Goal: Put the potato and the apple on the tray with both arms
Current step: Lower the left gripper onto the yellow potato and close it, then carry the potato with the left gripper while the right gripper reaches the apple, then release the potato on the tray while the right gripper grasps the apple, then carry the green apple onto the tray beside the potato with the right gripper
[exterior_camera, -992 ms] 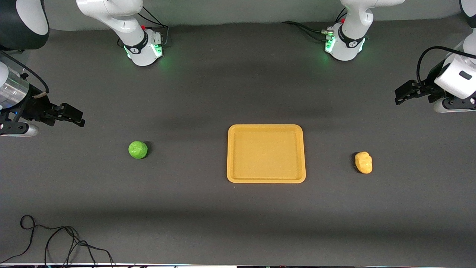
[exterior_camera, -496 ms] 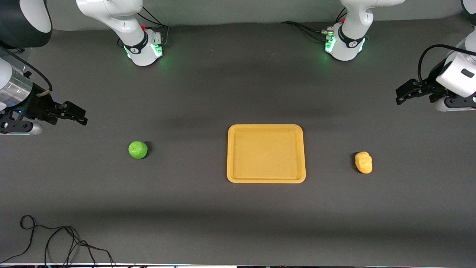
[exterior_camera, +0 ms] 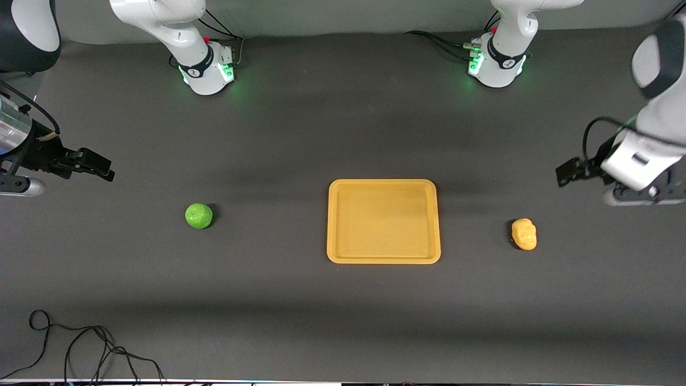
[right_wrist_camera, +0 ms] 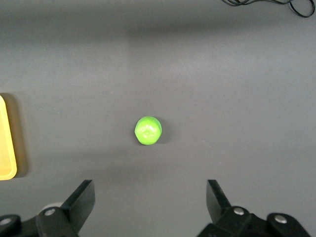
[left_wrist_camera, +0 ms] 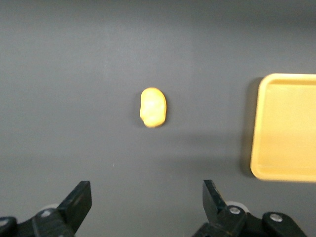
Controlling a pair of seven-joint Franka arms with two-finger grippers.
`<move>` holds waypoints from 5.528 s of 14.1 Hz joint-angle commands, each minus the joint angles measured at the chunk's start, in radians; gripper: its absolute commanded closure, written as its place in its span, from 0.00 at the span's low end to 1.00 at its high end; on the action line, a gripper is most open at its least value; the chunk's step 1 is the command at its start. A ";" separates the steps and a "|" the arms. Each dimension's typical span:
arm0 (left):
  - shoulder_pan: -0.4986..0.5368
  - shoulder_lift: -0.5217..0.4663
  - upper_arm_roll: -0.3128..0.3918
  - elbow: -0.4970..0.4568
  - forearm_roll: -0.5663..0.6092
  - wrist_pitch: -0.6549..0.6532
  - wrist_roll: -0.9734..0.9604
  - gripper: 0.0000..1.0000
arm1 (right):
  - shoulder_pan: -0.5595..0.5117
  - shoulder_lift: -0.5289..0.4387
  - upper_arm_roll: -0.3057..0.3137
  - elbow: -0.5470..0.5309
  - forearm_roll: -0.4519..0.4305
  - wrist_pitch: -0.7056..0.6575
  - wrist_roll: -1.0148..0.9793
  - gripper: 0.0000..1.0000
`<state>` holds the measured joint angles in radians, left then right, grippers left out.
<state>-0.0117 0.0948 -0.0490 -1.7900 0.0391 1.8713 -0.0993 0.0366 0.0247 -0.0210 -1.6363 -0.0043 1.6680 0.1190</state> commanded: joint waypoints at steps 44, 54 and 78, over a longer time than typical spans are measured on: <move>-0.306 0.450 -0.132 0.077 -0.015 0.278 -0.558 0.75 | 0.049 0.072 -0.010 -0.304 0.027 0.392 -0.032 0.04; -0.341 0.549 -0.130 0.074 0.050 0.370 -0.617 0.57 | 0.108 0.248 -0.011 -0.459 0.014 0.598 -0.021 0.04; 0.039 -0.170 -0.101 0.052 -0.028 -0.227 -0.065 0.00 | 0.376 0.464 -0.002 -0.023 0.160 0.397 0.405 0.63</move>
<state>-0.0442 -0.0126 -0.1529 -1.6875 0.0638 1.6615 -0.2954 0.3207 0.4193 -0.0143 -1.8095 0.0537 2.1117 0.4399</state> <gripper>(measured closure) 0.000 0.286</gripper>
